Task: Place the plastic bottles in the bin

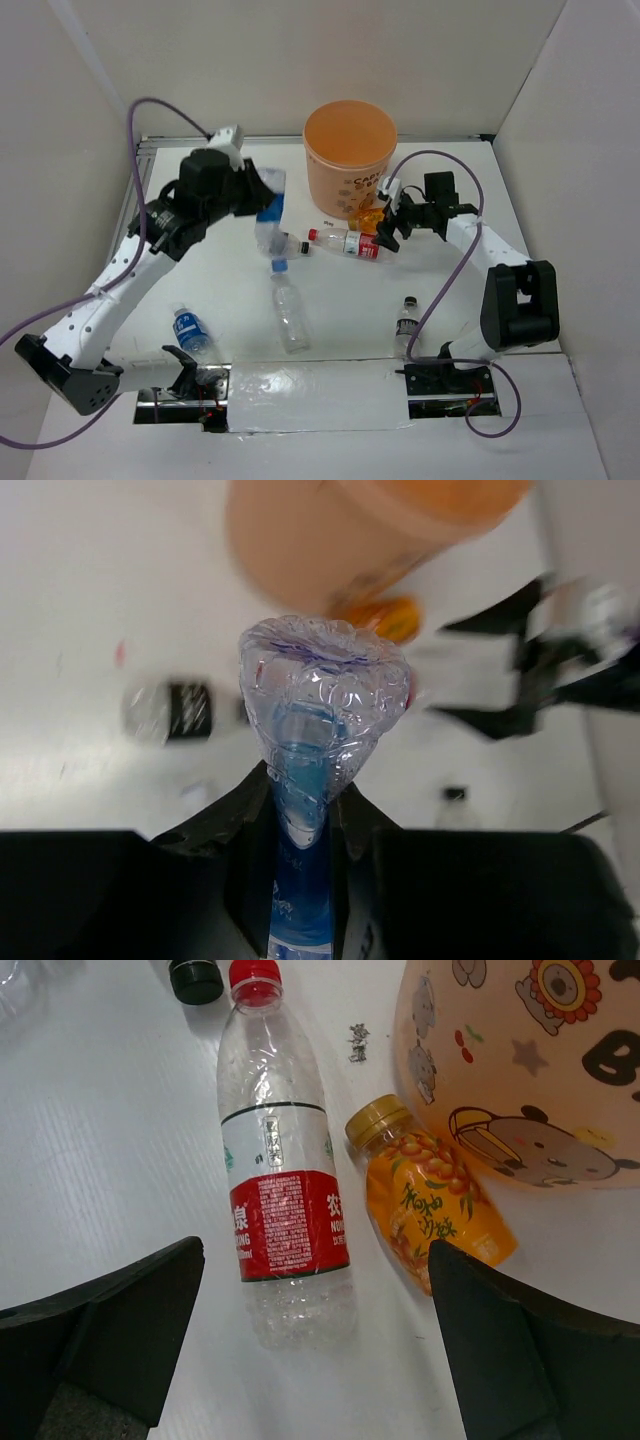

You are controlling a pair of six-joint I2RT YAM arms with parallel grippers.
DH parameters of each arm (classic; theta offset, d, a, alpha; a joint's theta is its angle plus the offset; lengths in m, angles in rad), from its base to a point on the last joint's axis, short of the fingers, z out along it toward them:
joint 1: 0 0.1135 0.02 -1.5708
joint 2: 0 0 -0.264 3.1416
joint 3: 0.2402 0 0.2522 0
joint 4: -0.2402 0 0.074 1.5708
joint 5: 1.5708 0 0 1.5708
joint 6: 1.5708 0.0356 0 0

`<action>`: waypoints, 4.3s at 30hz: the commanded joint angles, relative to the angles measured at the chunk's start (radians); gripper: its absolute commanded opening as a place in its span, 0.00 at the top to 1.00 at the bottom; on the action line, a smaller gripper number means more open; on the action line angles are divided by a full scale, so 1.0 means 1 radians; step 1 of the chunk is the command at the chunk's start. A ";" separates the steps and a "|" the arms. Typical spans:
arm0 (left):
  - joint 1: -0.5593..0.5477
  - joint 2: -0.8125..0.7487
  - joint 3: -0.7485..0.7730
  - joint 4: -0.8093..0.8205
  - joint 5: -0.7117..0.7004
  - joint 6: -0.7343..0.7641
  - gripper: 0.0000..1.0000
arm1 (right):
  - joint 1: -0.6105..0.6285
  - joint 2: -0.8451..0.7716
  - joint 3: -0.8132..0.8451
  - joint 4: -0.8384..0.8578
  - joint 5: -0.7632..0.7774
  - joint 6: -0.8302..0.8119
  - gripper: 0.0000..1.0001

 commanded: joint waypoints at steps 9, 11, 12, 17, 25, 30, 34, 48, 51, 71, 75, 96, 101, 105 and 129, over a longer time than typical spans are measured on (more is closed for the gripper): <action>-0.003 0.517 0.555 0.740 0.022 0.026 0.99 | 0.062 -0.001 -0.076 0.110 0.064 -0.040 0.01; -0.013 0.579 0.588 0.852 -0.060 0.035 1.00 | 0.073 -0.001 -0.087 0.119 0.079 -0.054 0.01; -0.028 0.610 0.638 0.869 -0.089 0.055 1.00 | 0.082 -0.001 -0.096 0.119 0.097 -0.067 0.01; -0.069 0.850 0.859 0.807 -0.244 0.204 0.89 | 0.082 -0.010 -0.107 0.140 0.127 -0.077 0.01; -0.080 0.888 0.855 0.768 -0.288 0.273 0.08 | 0.100 0.068 -0.058 0.162 0.138 -0.086 0.01; -0.089 0.784 0.824 0.712 -0.278 0.317 0.00 | 0.157 0.149 -0.003 0.136 0.151 -0.129 0.01; -0.099 0.529 0.559 0.596 -0.290 0.317 0.00 | 0.215 0.228 0.007 0.127 0.234 -0.150 0.05; -0.160 -0.355 -0.444 -0.150 -0.466 -0.452 0.00 | 0.229 -0.036 0.176 -0.370 -0.117 -0.313 0.71; -0.160 -0.340 -0.441 -0.315 -0.492 -0.591 0.00 | 0.239 -0.061 0.335 -0.404 -0.255 -0.253 0.71; -0.160 -0.188 -0.388 -0.721 -0.451 -0.846 0.00 | 0.128 0.461 1.023 0.161 -0.066 0.236 0.32; -0.160 -0.148 -0.403 -0.721 -0.399 -0.868 0.00 | 0.094 0.457 0.984 0.179 -0.096 0.322 0.00; -0.030 0.075 -0.023 -0.674 -0.523 -0.550 0.00 | 0.318 0.151 0.590 -0.326 -0.157 0.155 0.27; -0.030 -0.038 -0.044 -0.518 -0.509 -0.375 0.00 | 0.461 0.180 0.504 -0.278 -0.054 0.287 0.00; -0.030 -0.189 -0.010 -0.335 -0.541 -0.237 0.00 | 0.541 0.232 0.484 -0.280 -0.045 0.380 0.00; -0.030 -0.447 0.100 0.008 -0.508 0.135 0.00 | 0.946 0.791 0.826 0.105 -0.010 1.310 0.00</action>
